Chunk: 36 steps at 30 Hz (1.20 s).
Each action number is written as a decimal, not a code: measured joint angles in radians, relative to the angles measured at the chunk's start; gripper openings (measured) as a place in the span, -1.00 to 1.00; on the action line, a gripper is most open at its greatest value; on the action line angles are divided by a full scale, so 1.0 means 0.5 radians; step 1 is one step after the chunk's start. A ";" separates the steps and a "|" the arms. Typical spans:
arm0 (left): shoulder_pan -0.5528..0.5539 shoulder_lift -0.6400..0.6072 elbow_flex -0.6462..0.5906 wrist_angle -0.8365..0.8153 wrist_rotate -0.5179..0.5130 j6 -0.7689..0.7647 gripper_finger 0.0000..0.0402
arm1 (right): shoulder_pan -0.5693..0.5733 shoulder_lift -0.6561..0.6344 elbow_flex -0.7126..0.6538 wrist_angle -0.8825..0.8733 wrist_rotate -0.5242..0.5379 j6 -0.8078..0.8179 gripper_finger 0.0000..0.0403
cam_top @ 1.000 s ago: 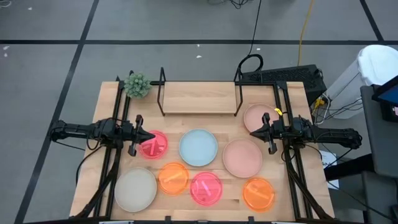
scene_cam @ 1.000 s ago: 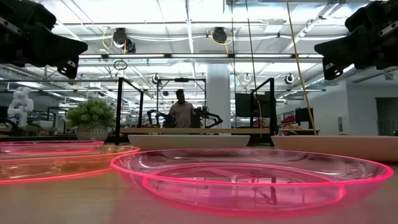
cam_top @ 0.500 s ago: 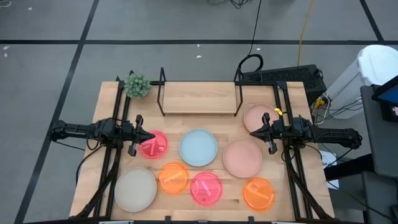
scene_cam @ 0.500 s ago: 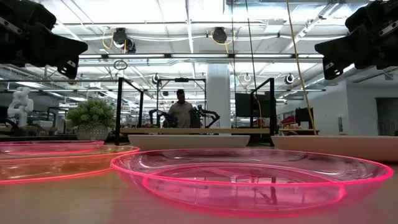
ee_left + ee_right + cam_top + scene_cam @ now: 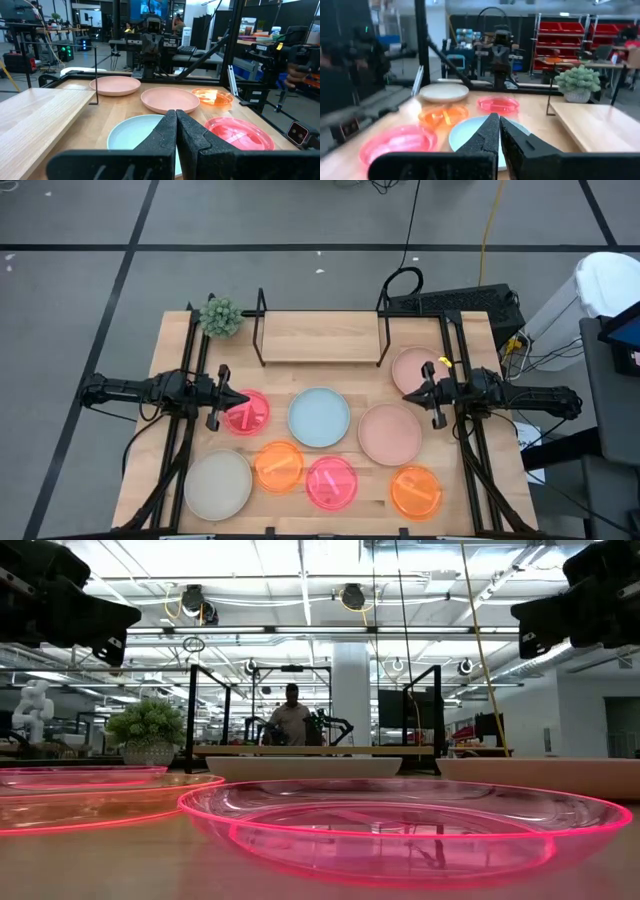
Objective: Place and stack plates onto a shelf
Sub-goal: Put the bottom pink plate on the shelf
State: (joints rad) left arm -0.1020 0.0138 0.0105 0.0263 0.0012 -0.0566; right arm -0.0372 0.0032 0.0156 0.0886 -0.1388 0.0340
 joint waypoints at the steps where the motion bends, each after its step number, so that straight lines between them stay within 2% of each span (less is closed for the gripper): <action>1: 0.000 0.000 0.000 0.000 0.000 0.000 -0.98 | 0.000 0.000 0.019 0.046 0.014 0.081 -1.00; 4: 0.000 0.000 -0.001 0.000 0.000 0.000 -0.98 | 0.001 0.016 0.126 -0.026 0.092 0.225 -1.00; 7: -0.001 0.000 0.000 0.000 0.000 -0.001 -0.98 | 0.001 0.056 0.342 -0.027 0.174 0.173 -1.00; 12: 0.000 0.000 -0.001 0.000 -0.001 0.000 -0.98 | 0.000 0.247 0.733 -0.343 0.326 0.219 -1.00; 25: 0.000 0.000 0.000 0.008 -0.003 -0.004 -0.98 | 0.000 1.007 1.854 -0.994 0.279 0.202 -1.00; 29: 0.000 0.000 0.000 0.016 -0.003 -0.008 -0.98 | 0.001 1.215 2.154 -1.231 0.115 0.223 -1.00; 36: -0.001 0.000 0.000 0.008 -0.004 0.043 -0.98 | 0.002 1.515 2.561 -1.639 0.130 0.261 -1.00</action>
State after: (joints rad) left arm -0.1024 0.0135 0.0105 0.0303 -0.0010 -0.0352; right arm -0.0364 0.7607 1.2961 -0.7307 -0.0737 0.1644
